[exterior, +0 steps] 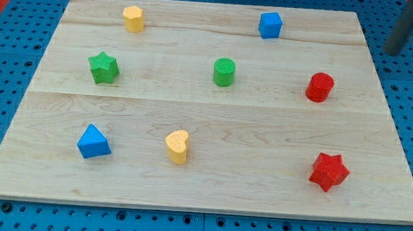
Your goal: Push the yellow heart slightly up
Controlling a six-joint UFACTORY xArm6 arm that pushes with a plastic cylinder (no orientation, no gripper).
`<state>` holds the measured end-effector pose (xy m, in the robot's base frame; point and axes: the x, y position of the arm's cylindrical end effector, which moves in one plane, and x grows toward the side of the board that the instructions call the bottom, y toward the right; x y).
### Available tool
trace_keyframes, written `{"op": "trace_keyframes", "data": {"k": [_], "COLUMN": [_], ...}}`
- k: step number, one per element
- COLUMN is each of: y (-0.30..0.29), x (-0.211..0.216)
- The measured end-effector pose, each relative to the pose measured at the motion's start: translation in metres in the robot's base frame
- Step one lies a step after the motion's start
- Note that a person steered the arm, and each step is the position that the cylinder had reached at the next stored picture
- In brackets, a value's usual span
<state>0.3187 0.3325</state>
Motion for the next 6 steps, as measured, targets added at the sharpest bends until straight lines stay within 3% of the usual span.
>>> {"op": "trace_keyframes", "data": {"k": [1, 4, 5, 6], "y": [0.0, -0.039, -0.082, -0.225], "x": [0.088, 0.297, 0.299, 0.299]}}
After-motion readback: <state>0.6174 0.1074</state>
